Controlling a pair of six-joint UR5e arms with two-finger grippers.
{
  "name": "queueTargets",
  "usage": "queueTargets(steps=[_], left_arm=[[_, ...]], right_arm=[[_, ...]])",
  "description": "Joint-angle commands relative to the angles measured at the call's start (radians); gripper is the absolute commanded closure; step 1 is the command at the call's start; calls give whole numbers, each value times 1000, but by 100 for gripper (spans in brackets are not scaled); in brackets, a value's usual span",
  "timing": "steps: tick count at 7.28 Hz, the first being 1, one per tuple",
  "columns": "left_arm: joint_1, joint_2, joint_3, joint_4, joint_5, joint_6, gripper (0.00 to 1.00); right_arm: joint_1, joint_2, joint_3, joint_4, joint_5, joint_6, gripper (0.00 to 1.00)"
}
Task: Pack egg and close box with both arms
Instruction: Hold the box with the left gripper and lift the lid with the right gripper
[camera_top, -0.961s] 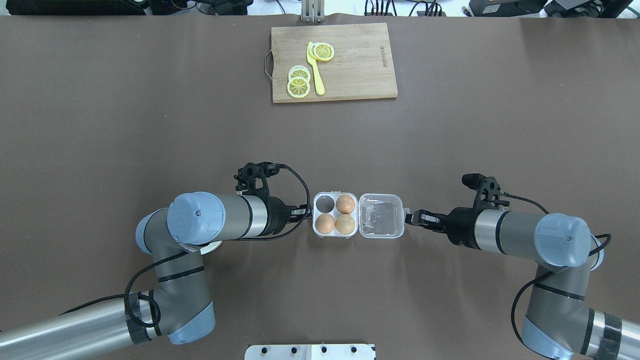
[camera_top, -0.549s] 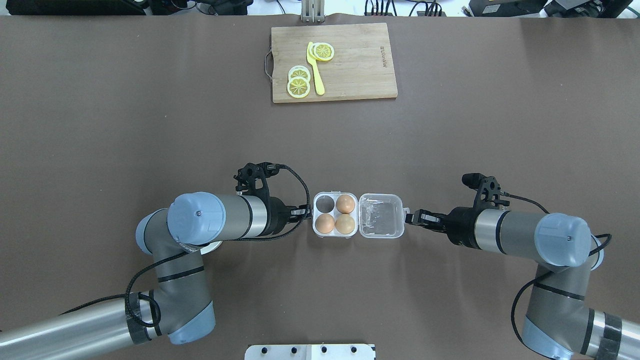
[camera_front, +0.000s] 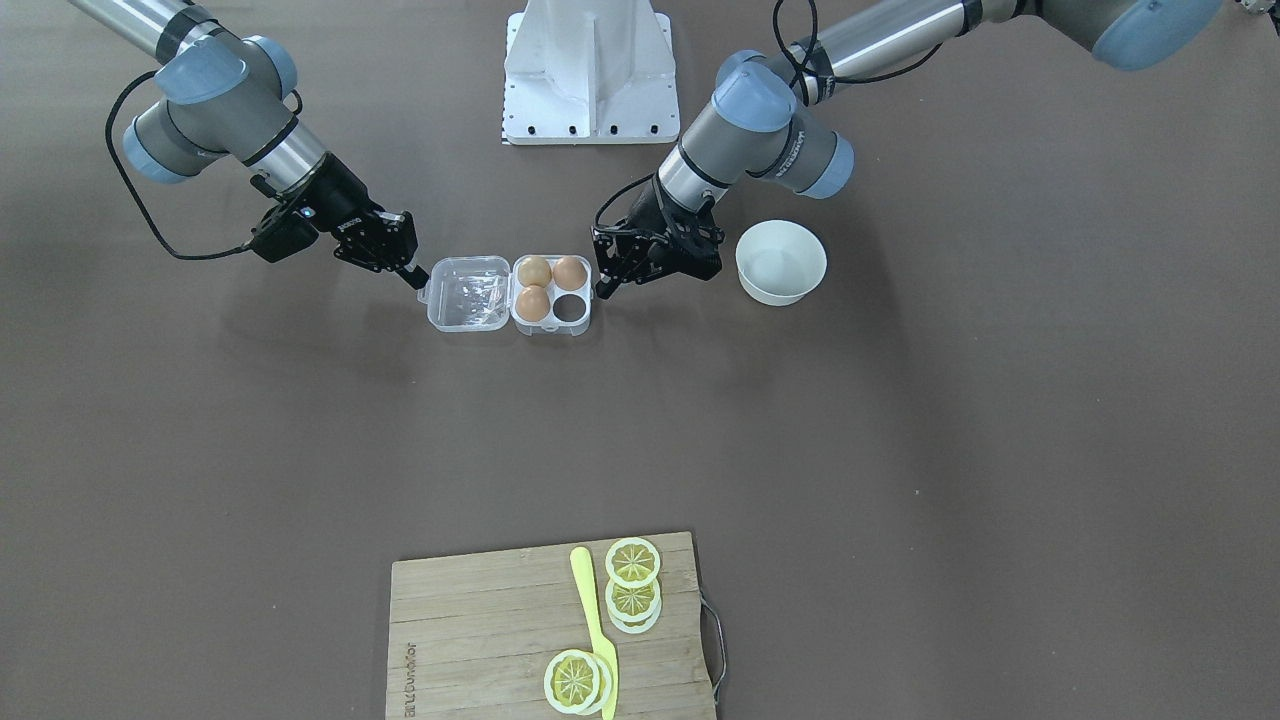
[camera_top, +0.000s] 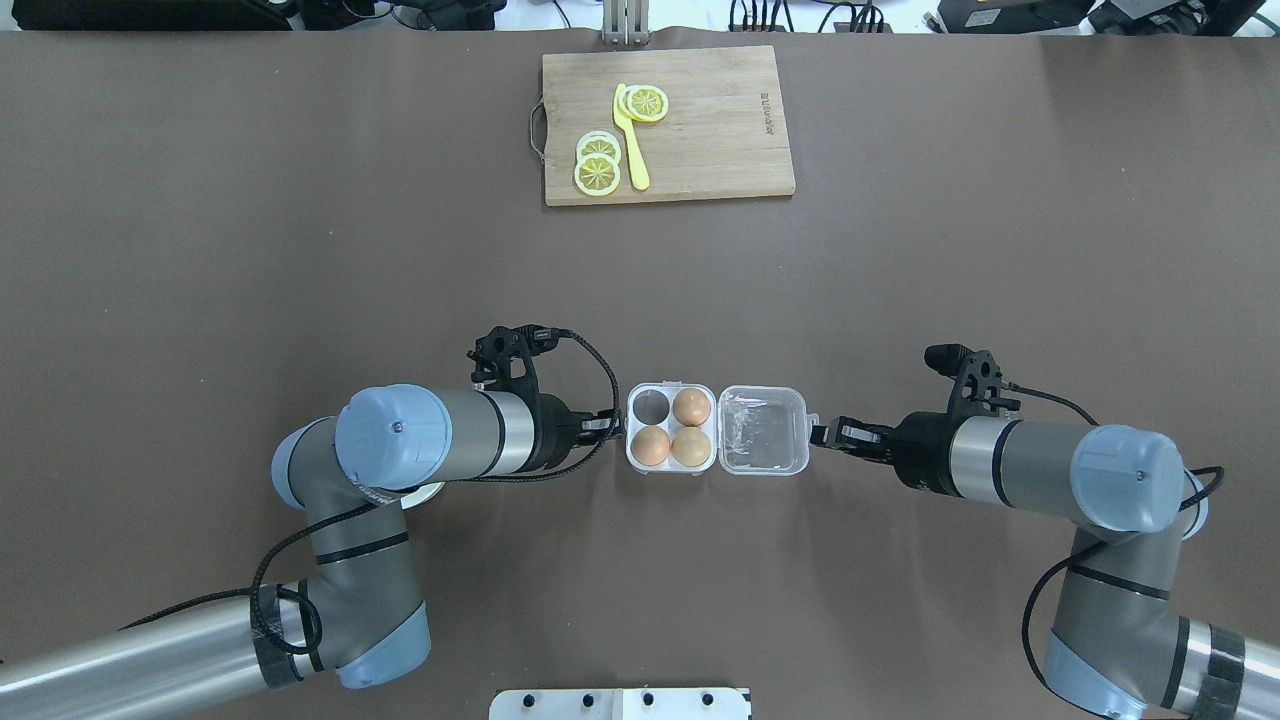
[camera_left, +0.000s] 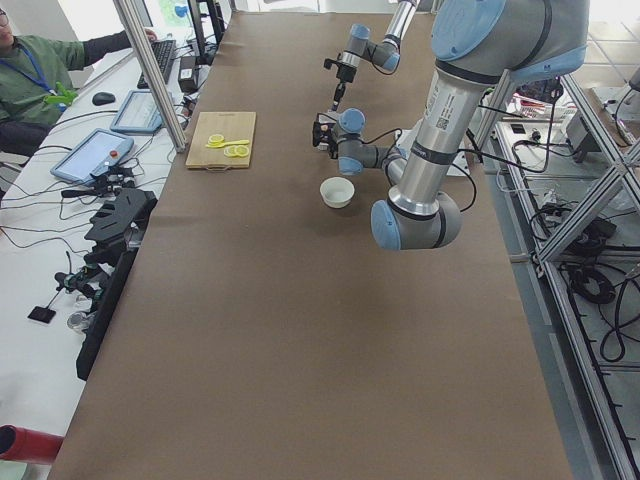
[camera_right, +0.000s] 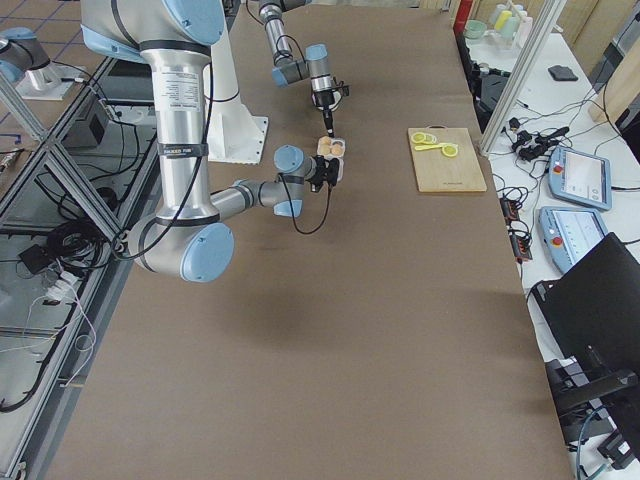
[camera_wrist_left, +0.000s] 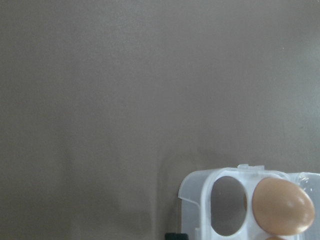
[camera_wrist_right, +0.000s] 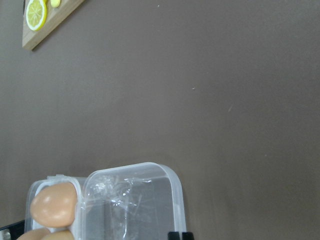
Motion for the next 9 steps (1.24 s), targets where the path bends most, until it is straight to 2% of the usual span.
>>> queueTargets(steps=[1, 9], left_arm=[[1, 0, 3, 0, 0, 1, 100], [1, -2, 3, 0, 0, 0, 100]], right_arm=[[6, 0, 15, 0, 3, 0, 100], [23, -9, 116, -16, 10, 0, 100]])
